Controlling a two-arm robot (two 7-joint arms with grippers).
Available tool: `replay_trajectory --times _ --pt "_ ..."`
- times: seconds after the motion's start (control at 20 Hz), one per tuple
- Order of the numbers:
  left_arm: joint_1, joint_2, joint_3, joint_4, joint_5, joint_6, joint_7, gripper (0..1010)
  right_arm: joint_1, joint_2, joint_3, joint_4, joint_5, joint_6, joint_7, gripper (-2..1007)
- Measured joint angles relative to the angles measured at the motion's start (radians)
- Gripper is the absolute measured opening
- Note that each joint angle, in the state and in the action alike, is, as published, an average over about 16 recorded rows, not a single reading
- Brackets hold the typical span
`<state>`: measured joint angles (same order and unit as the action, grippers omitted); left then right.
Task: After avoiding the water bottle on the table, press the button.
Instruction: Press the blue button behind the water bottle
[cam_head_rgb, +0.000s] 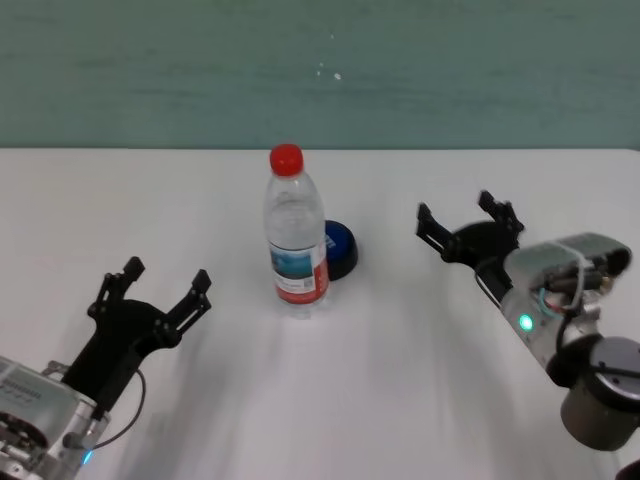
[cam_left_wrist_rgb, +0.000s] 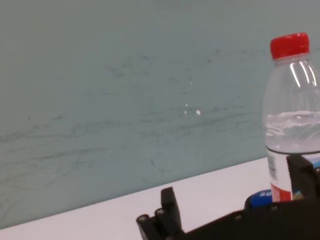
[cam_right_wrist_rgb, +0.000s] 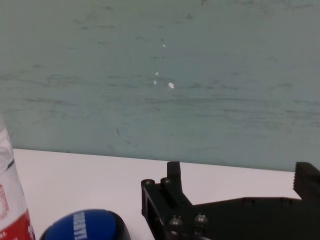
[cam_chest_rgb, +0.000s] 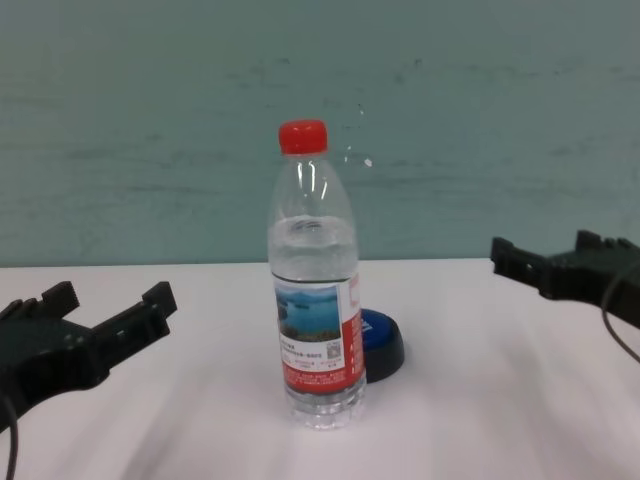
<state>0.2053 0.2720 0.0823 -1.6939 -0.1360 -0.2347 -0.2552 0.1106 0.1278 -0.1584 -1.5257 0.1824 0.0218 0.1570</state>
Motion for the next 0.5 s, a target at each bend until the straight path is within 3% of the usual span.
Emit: replay_trajectory --times 0.5 --pt "0.000 0.000 0.000 0.000 0.000 0.000 0.000 1010 0.083 -0.001 -0.021 0.084 -0.001 -0.005 0.028 1004"
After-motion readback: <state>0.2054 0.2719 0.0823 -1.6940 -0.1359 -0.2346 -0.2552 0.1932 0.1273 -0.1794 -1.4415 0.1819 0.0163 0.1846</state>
